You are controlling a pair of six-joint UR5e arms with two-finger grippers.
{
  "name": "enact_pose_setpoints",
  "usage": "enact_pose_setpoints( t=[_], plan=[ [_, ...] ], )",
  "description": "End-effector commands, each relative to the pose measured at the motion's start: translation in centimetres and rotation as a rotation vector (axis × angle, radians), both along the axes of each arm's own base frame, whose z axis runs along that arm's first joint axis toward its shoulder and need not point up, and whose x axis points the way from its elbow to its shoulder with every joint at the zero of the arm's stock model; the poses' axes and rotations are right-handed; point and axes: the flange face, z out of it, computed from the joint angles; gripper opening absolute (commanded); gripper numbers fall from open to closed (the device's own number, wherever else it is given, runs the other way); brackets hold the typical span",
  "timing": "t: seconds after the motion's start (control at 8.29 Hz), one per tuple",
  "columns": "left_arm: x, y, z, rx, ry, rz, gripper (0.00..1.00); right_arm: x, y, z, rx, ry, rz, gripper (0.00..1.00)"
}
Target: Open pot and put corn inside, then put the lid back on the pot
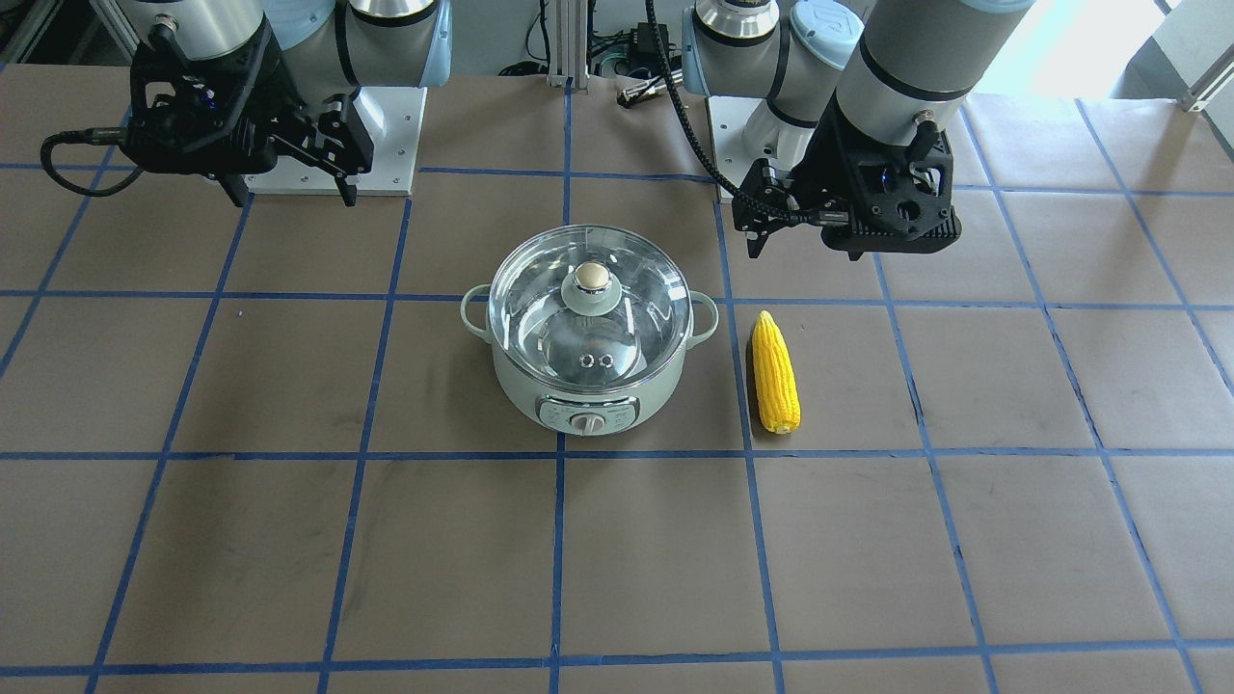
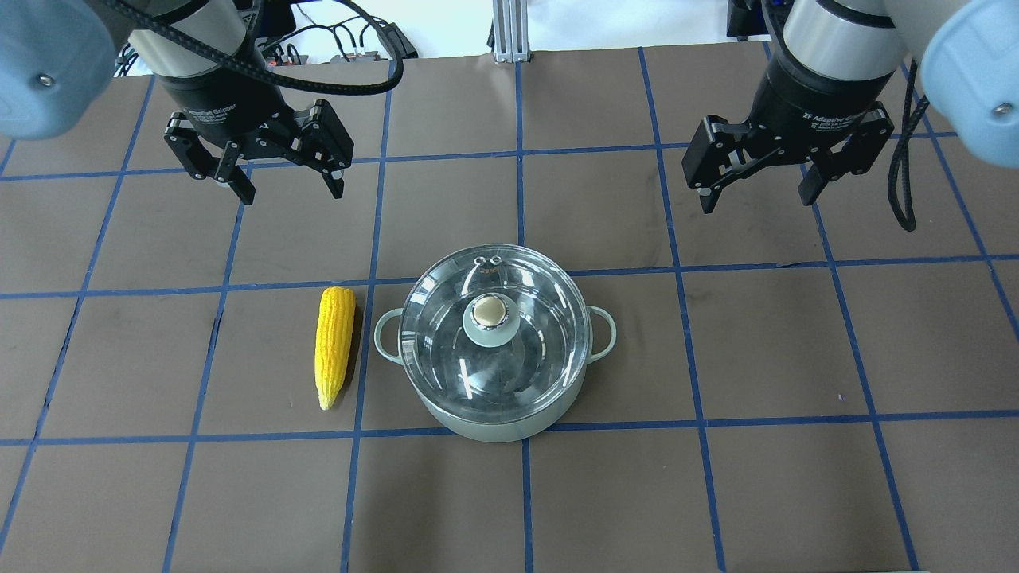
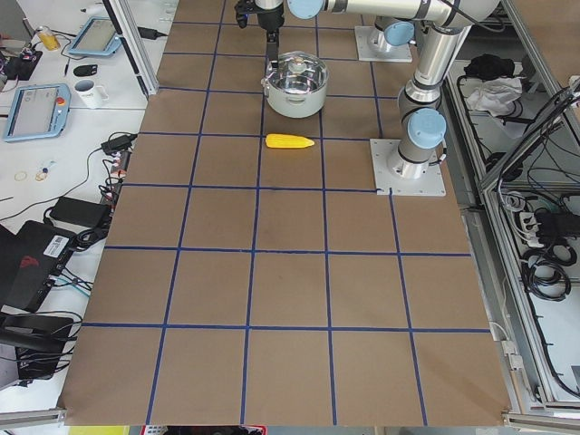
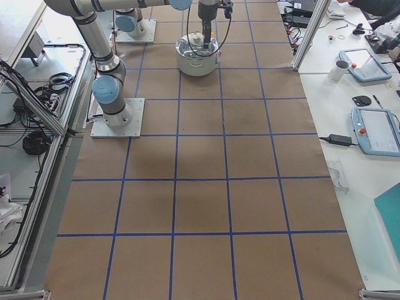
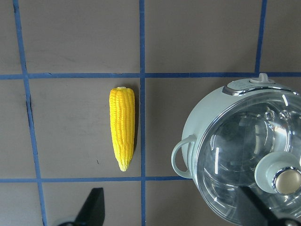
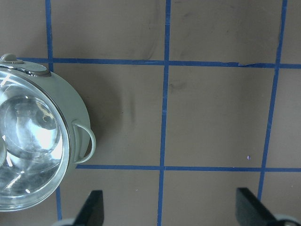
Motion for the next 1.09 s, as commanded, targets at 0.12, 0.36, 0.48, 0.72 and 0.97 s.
enact_pose_setpoints(
  t=[0.12, 0.36, 0.48, 0.72, 0.97],
  plan=[
    [0.3, -0.4, -0.6, 0.013, -0.008, -0.005, 1.00, 0.0, 0.0, -0.1, 0.005, 0.003, 0.001, 1.00],
    [1.8, -1.3, -1.5, 0.018, 0.021, -0.150, 1.00, 0.0, 0.0, -0.1, 0.003, 0.002, -0.001, 1.00],
    [5.2, -2.0, -1.9, 0.022, 0.029, -0.137, 1.00, 0.7, -0.1, -0.4, 0.006, -0.006, -0.010, 1.00],
    [10.5, -3.1, -4.3, 0.045, 0.110, -0.117, 1.00, 8.3, -0.6, -3.4, 0.017, 0.013, -0.029, 1.00],
    [11.0, -2.7, -11.4, 0.010, 0.115, -0.124, 1.00, 20.4, 1.5, -8.0, -0.013, 0.022, -0.023, 1.00]
  ],
)
